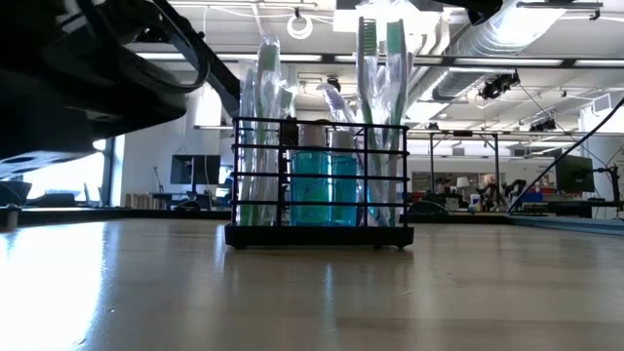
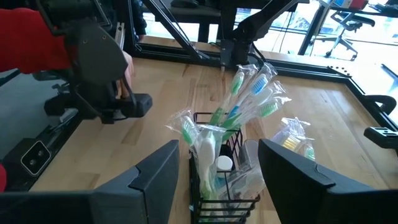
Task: Pick & Place toothbrushing station
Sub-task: Put the green toothbrush into the wire organizer
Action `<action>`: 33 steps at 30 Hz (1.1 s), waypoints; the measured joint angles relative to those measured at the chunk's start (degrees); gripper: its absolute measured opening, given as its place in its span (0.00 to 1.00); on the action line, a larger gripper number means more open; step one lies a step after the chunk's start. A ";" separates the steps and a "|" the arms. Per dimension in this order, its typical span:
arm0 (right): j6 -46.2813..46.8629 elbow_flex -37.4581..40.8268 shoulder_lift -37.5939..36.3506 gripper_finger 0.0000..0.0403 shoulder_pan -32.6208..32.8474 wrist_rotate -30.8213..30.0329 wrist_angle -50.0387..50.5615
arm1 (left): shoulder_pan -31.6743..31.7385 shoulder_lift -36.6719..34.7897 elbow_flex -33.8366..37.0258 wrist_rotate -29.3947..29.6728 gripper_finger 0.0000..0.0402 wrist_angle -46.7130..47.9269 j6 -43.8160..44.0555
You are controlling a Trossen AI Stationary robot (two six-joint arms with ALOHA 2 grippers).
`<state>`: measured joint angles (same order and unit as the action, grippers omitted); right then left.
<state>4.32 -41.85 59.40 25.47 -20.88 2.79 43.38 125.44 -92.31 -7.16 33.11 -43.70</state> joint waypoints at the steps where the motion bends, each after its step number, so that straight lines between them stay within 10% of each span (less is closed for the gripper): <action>1: 0.00 0.00 0.00 0.52 0.00 0.00 0.00 | 0.00 0.05 0.00 0.01 0.08 0.57 -0.21; 24: 0.01 0.00 0.00 0.52 0.02 0.94 -0.08 | -5.01 -17.69 0.36 9.41 0.01 6.56 9.27; 31: 6.15 0.00 0.96 0.52 0.47 38.30 -3.37 | -7.38 -26.54 0.28 9.93 0.01 7.56 14.15; 33: 6.45 0.00 2.11 0.52 1.59 40.66 -3.84 | -8.32 -28.58 0.26 9.93 0.01 7.33 15.23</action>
<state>10.77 -41.85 61.51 27.07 19.77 -1.06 35.06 96.86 -92.05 2.77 40.45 -28.47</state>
